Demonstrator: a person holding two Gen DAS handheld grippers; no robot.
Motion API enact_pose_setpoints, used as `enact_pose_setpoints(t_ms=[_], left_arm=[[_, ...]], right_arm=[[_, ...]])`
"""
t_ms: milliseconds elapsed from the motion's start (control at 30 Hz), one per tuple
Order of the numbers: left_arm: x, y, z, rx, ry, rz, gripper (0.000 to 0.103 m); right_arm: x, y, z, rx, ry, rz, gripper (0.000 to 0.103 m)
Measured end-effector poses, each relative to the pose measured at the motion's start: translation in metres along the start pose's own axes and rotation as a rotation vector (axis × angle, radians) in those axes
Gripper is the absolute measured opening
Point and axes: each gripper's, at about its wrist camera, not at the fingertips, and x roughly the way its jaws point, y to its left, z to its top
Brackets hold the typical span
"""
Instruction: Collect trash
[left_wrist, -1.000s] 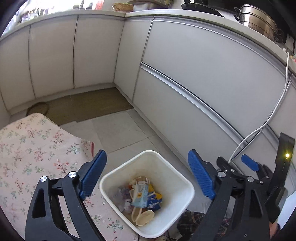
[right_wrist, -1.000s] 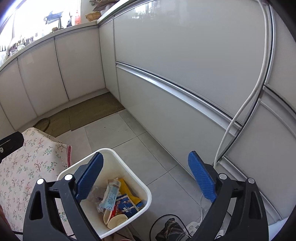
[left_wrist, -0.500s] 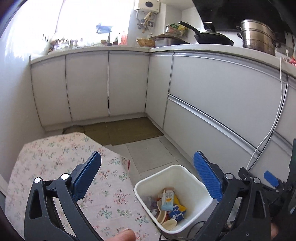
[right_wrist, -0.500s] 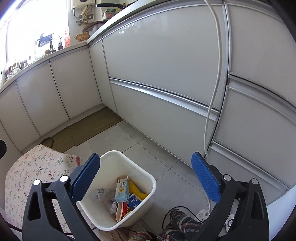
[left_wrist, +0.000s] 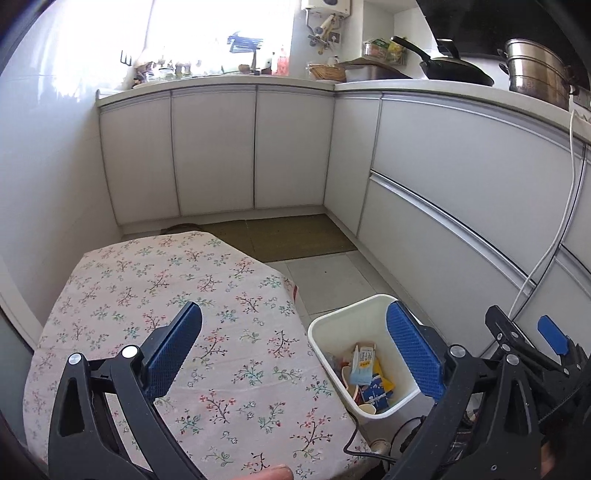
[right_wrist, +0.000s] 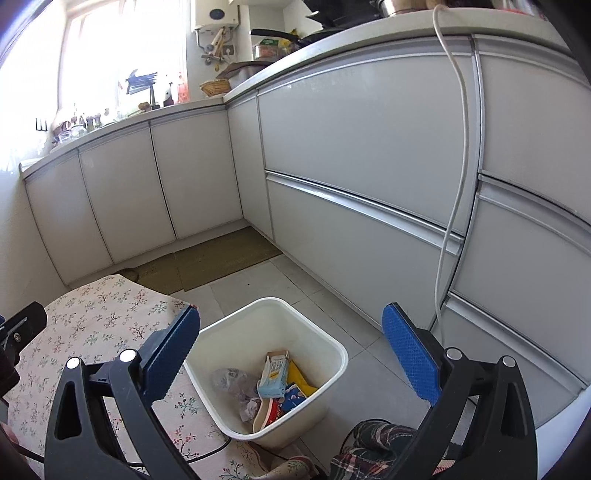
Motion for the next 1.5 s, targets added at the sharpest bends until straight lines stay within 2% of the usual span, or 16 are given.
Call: enact_pose_setpoints(t_ms=[167, 533, 1167, 1500], left_arm=[[0.004, 0.013, -0.003, -0.038, 0.036, 0.025, 0.096], [0.002, 0.013, -0.006, -0.025, 0.019, 0.068, 0.096], [0.005, 0.016, -0.007, -0.044, 0.04, 0.07, 0.096], [0.005, 0.012, -0.009, -0.022, 0.04, 0.077, 0.096]], right_arm=[[-0.003, 0.011, -0.004, -0.05, -0.034, 0.044, 0.096], [-0.003, 0.016, -0.005, -0.064, -0.049, 0.065, 0.096], [-0.003, 0.018, -0.007, -0.076, -0.046, 0.079, 0.096], [-0.001, 0.018, -0.006, -0.082, -0.039, 0.085, 0.096]])
